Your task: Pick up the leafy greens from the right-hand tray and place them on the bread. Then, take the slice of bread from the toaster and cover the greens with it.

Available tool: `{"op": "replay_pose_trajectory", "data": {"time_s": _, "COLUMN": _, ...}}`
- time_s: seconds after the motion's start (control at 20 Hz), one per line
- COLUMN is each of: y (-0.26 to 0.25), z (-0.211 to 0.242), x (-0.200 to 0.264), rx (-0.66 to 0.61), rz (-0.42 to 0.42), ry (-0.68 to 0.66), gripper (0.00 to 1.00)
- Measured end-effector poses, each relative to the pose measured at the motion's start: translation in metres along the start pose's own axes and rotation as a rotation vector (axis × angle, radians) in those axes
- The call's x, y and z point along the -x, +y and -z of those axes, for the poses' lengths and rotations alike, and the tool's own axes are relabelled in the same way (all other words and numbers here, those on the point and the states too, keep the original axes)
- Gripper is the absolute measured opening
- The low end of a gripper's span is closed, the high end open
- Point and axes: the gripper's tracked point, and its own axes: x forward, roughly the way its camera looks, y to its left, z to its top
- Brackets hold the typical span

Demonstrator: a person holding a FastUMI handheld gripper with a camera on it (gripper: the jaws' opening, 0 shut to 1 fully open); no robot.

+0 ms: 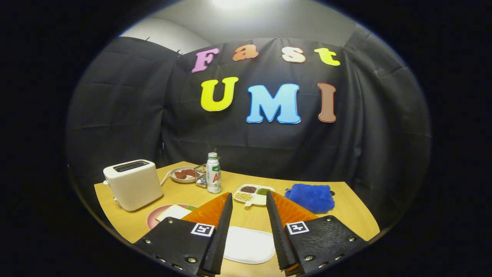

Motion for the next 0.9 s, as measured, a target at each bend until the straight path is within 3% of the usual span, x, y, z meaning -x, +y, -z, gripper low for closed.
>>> {"op": "replay_pose_trajectory", "data": {"time_s": 0.35, "y": -0.106, "z": 0.004, "x": 0.043, "rx": -0.009, "rz": 0.149, "ry": -0.029, "gripper": 0.54}}
{"op": "replay_pose_trajectory", "data": {"time_s": 0.9, "y": -0.221, "z": 0.022, "x": 0.096, "rx": 0.010, "rz": 0.260, "ry": -0.056, "gripper": 0.54}}
